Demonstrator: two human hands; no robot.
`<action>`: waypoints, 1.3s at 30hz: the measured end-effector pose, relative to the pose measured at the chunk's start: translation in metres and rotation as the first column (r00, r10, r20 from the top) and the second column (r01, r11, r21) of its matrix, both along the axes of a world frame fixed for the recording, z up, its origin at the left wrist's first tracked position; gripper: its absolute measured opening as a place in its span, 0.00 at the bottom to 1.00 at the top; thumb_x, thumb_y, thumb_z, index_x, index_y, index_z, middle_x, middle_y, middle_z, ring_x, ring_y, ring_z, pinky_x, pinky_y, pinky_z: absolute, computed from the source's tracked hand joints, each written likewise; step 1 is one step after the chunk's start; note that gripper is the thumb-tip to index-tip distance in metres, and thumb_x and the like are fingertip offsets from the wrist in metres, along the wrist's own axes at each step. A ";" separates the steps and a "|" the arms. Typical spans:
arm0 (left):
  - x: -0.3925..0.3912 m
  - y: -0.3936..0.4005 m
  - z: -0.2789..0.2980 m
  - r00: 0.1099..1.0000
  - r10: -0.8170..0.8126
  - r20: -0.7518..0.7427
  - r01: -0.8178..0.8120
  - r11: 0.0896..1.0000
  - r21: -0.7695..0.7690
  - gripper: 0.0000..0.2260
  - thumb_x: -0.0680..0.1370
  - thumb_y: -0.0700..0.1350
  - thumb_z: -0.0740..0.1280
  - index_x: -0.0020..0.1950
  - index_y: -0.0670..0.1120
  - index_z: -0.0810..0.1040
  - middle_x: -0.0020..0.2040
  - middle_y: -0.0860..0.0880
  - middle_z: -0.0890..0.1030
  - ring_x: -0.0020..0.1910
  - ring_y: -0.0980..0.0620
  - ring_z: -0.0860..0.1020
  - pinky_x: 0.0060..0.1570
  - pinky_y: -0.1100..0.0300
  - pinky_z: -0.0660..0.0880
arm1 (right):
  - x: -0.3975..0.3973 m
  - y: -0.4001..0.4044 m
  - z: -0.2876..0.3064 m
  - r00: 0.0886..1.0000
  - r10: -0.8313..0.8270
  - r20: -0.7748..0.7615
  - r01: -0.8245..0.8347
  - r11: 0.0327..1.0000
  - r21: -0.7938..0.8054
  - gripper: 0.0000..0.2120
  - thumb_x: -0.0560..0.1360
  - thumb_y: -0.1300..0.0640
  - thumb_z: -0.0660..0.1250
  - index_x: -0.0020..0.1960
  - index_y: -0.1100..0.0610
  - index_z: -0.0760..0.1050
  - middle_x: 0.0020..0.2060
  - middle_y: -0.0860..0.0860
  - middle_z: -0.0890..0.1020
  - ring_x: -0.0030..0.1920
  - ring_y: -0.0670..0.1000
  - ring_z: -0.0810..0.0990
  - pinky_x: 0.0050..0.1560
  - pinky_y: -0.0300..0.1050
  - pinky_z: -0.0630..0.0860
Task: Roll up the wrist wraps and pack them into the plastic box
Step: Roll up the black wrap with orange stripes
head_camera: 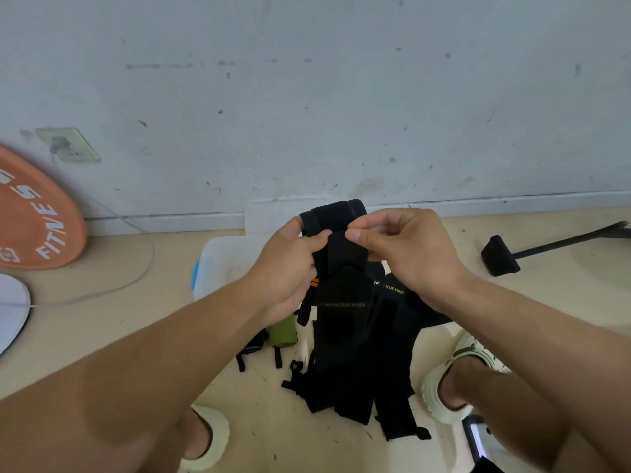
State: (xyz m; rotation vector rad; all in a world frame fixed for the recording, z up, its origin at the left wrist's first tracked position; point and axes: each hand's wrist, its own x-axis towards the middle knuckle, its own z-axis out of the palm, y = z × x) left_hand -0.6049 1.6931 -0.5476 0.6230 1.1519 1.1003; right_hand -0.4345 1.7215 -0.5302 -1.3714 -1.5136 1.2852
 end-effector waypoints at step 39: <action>-0.005 0.004 0.007 0.952 0.246 -0.181 -0.253 0.967 -0.014 0.10 0.86 0.41 0.63 0.67 0.47 0.75 0.58 0.44 0.85 0.54 0.45 0.86 0.51 0.47 0.85 | 0.005 0.004 -0.004 0.971 0.139 0.196 -0.114 0.984 -0.135 0.07 0.73 0.53 0.79 0.49 0.49 0.83 0.38 0.48 0.87 0.34 0.43 0.82 0.43 0.39 0.82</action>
